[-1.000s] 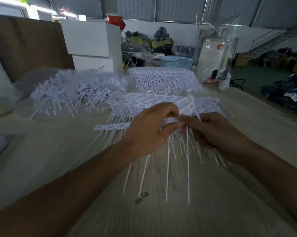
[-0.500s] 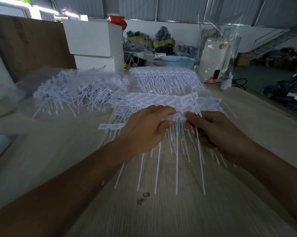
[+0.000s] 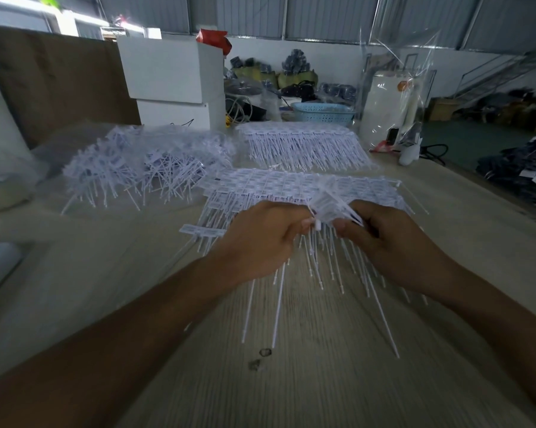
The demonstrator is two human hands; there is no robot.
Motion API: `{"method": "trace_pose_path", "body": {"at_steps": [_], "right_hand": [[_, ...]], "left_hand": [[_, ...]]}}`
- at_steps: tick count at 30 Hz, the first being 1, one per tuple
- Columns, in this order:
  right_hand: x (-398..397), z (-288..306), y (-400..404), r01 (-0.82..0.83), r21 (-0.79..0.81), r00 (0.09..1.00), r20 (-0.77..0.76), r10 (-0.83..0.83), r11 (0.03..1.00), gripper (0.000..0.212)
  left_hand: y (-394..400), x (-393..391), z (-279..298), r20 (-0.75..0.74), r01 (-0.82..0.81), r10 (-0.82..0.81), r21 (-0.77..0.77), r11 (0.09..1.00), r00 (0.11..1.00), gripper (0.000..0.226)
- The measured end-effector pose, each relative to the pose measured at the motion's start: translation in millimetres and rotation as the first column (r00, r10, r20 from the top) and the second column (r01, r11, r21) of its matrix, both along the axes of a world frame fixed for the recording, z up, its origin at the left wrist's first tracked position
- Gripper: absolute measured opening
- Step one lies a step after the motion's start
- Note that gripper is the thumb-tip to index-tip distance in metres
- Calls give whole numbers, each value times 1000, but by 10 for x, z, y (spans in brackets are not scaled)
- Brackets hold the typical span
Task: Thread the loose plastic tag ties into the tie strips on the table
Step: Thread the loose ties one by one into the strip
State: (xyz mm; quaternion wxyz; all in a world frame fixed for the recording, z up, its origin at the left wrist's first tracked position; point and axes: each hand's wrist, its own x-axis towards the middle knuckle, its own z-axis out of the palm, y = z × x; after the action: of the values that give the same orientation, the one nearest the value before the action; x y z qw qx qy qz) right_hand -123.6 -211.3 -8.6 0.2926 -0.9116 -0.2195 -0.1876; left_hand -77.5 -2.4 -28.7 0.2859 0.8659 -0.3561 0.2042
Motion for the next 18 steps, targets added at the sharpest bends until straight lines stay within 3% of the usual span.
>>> {"method": "trace_pose_path", "body": {"at_steps": [6, 11, 14, 16, 18], "right_hand": [[5, 16, 9, 48, 367, 972, -231, 41, 929, 43], [-4, 21, 28, 110, 421, 939, -342, 45, 900, 40], [-10, 2, 15, 101, 506, 881, -445, 159, 857, 36], [14, -8, -11, 79, 425, 899, -420, 120, 902, 35], [62, -7, -47, 73, 127, 973, -229, -42, 989, 32]], "left_hand": [[-25, -11, -7, 54, -21, 25, -69, 997, 998, 19], [-19, -3, 7, 17, 6, -5, -82, 997, 1000, 27], [-8, 8, 5, 0, 38, -38, -54, 998, 999, 30], [1, 16, 8, 5, 63, -63, -41, 997, 998, 31], [9, 20, 11, 15, 91, -91, -19, 996, 996, 30]]}}
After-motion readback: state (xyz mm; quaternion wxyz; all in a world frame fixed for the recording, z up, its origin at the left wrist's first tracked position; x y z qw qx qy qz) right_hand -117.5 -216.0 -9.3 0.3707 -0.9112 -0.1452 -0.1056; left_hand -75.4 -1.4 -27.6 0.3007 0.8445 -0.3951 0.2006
